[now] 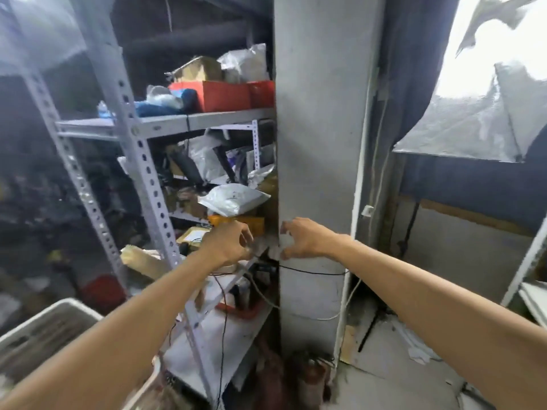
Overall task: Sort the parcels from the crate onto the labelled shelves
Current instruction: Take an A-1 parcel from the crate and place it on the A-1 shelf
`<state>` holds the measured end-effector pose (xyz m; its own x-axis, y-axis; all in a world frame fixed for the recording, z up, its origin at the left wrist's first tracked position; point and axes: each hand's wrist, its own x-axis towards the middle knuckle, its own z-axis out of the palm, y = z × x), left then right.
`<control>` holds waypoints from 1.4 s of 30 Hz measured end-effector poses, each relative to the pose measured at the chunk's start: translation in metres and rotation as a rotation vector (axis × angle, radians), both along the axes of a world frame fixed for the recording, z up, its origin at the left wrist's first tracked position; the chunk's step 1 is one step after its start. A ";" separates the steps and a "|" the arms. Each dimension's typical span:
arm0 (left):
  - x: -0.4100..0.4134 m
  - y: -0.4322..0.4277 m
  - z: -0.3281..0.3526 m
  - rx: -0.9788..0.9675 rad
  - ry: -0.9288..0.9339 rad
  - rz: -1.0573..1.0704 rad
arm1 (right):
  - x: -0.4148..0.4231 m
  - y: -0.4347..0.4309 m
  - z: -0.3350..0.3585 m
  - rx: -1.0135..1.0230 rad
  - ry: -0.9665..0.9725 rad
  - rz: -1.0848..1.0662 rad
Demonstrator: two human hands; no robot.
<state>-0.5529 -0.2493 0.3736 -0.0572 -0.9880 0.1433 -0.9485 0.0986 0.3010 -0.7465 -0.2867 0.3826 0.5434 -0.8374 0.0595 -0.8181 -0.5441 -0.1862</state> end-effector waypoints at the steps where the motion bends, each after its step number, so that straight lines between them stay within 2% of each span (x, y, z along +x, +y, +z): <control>1: 0.022 0.012 -0.001 0.008 -0.007 0.052 | 0.024 0.004 0.000 0.015 0.022 0.063; 9: 0.159 0.116 -0.020 0.053 -0.001 0.414 | 0.184 0.055 -0.007 0.113 0.098 0.474; 15: 0.227 0.192 -0.038 0.130 -0.021 0.593 | 0.281 0.095 -0.026 0.109 0.096 0.653; 19: 0.268 0.231 -0.056 0.196 -0.060 0.692 | 0.337 0.110 -0.052 0.204 0.108 0.739; 24: 0.308 0.243 -0.076 0.225 0.018 0.780 | 0.398 0.100 -0.075 0.313 0.192 0.838; 31: 0.350 0.225 -0.071 0.172 0.000 0.921 | 0.472 0.083 -0.066 0.253 0.212 0.995; 42: 0.428 0.201 -0.066 0.214 0.032 0.958 | 0.569 0.062 -0.074 0.222 0.216 1.004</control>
